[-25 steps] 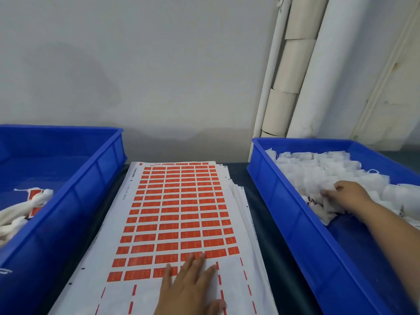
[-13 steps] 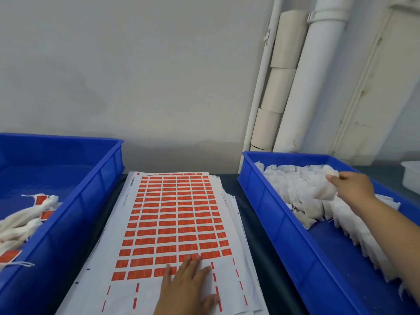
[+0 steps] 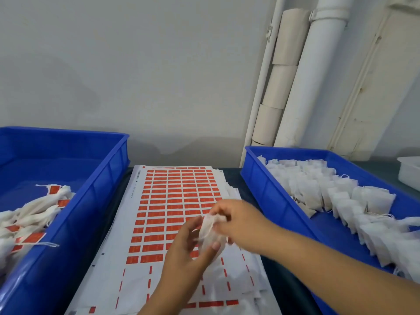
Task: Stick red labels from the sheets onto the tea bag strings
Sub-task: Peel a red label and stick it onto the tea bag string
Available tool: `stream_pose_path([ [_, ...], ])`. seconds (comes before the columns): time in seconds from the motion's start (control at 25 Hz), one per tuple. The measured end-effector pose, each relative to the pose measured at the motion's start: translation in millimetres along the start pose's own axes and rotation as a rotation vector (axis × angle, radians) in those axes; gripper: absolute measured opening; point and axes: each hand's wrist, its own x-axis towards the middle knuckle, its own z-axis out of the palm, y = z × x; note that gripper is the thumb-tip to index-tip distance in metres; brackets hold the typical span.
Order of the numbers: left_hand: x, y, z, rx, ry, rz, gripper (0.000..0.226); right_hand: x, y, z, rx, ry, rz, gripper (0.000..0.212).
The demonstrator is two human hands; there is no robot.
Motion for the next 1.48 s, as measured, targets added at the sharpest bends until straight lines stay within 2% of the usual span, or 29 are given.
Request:
stream_pose_path([
  [0.12, 2, -4, -1, 0.101, 0.014, -0.027, 0.002, -6, 8, 24, 0.098, -0.047, 0.019, 0.021],
  [0.2, 2, -8, 0, 0.180, -0.023, -0.042, 0.014, -8, 15, 25, 0.122, -0.040, 0.011, 0.023],
  [0.32, 0, -13, 2, 0.252, -0.140, -0.003, 0.023, -12, 20, 18, 0.113, -0.051, -0.005, 0.013],
  [0.44, -5, -10, 5, 0.243, -0.222, 0.026, 0.013, -14, 25, 15, 0.178, -0.070, 0.028, 0.022],
  [0.48, -7, -8, 5, 0.224, -0.226, 0.028, 0.009, -13, 27, 14, 0.209, -0.070, 0.043, 0.022],
  [0.64, -8, -7, 1, 0.127, -0.197, 0.034, 0.038, -10, 28, 13, 0.409, -0.060, 0.088, 0.009],
  [0.76, -8, -9, 0, 0.130, -0.167, 0.042, 0.043, -10, 28, 14, 0.520, -0.029, 0.091, 0.016],
  [0.96, -8, 2, -1, 0.096, -0.161, 0.053, 0.041, -10, 20, 10, 0.603, 0.085, 0.074, 0.009],
  [1.16, -11, 18, -3, 0.088, -0.161, 0.131, 0.026, -18, 3, 12, 0.449, 0.072, -0.016, 0.015],
  [1.32, -15, 13, -7, 0.339, -0.167, 0.246, 0.042, -20, -7, 9, 0.507, 0.194, -0.013, 0.017],
  [1.48, -20, 5, -14, 0.468, -0.198, 0.202, 0.017, -25, -14, 14, 0.593, 0.313, -0.048, 0.018],
])
